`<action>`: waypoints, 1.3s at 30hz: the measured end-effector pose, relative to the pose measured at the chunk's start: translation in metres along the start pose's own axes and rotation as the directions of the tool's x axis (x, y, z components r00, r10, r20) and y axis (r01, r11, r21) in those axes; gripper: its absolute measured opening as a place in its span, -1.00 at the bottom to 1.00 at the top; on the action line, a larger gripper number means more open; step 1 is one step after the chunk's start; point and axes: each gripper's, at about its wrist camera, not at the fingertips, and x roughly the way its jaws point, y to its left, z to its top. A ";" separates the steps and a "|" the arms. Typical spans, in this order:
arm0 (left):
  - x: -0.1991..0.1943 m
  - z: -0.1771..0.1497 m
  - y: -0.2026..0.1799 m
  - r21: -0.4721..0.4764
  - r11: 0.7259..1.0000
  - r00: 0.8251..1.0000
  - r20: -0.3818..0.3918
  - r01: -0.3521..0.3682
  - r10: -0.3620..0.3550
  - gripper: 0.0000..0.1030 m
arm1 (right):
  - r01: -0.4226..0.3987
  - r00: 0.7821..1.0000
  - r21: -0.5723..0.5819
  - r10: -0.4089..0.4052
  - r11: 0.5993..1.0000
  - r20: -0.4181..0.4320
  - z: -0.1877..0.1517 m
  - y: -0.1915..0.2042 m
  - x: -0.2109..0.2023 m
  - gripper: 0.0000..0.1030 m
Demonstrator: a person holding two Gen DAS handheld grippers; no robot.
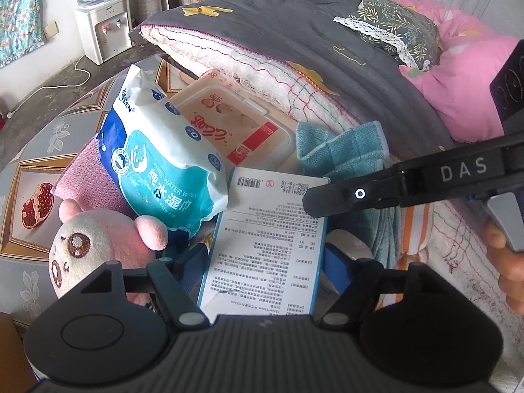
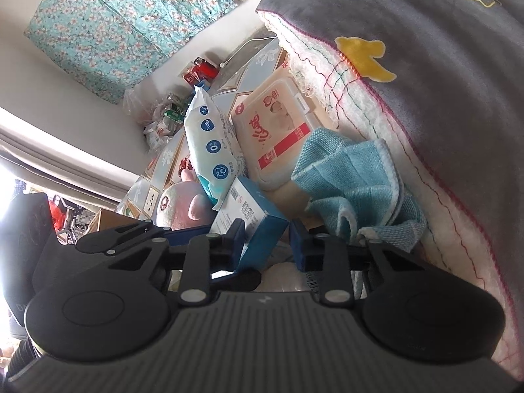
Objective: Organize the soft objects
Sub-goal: 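Carry the medicine box with the left tool into the cardboard box and release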
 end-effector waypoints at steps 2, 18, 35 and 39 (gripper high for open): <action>-0.004 0.000 -0.002 -0.004 1.000 1.000 0.007 -0.002 0.002 0.48 | -0.005 1.000 0.006 0.005 1.000 0.005 0.000 0.000 -0.003 -0.45; -0.110 -0.021 -0.024 -0.045 0.998 0.986 0.154 -0.048 0.055 0.47 | -0.115 0.989 -0.090 0.123 0.989 0.080 -0.022 0.066 -0.083 -0.45; -0.264 -0.154 0.078 -0.445 0.853 0.910 0.166 -0.274 0.379 0.47 | -0.378 0.922 -0.337 0.321 0.862 -0.215 -0.087 0.318 -0.043 -0.45; -0.262 -0.182 0.130 -0.553 0.782 0.913 0.088 -0.288 0.398 0.47 | -0.383 0.905 -0.338 0.275 0.859 -0.325 -0.104 0.364 0.013 -0.45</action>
